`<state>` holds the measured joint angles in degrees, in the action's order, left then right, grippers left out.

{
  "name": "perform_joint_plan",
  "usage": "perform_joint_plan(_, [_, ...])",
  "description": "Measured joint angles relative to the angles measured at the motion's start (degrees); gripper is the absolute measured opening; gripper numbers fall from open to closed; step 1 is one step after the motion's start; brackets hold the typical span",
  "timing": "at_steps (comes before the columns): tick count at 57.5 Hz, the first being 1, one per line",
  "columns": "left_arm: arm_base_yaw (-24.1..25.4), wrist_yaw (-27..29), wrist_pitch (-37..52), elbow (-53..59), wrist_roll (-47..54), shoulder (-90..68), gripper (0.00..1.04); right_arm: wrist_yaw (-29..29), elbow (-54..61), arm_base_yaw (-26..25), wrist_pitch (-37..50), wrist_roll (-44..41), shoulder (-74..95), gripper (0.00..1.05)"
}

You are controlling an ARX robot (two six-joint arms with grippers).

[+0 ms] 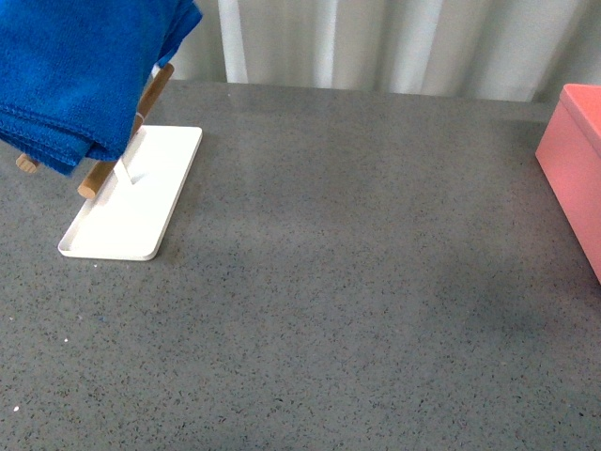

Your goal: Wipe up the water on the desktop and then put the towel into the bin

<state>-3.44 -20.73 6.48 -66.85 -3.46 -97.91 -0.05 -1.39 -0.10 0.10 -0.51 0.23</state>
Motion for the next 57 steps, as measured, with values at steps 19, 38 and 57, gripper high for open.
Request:
perform_joint_plan(19, [-14.03, -9.60, 14.29, 8.96, -15.58, 7.52, 0.05, 0.00, 0.00, 0.00, 0.00, 0.00, 0.00, 0.98])
perform_joint_plan(38, [-17.25, -6.14, 15.58, 9.68, -16.41, 6.27, 0.05, -12.46, -9.42, -5.27, -21.53, 4.63, 15.15, 0.98])
perform_joint_plan(57, [-17.38, -6.16, 15.58, 9.73, -16.41, 6.21, 0.05, -40.00, -24.87, -11.28, -8.68, -2.29, 57.22, 0.98])
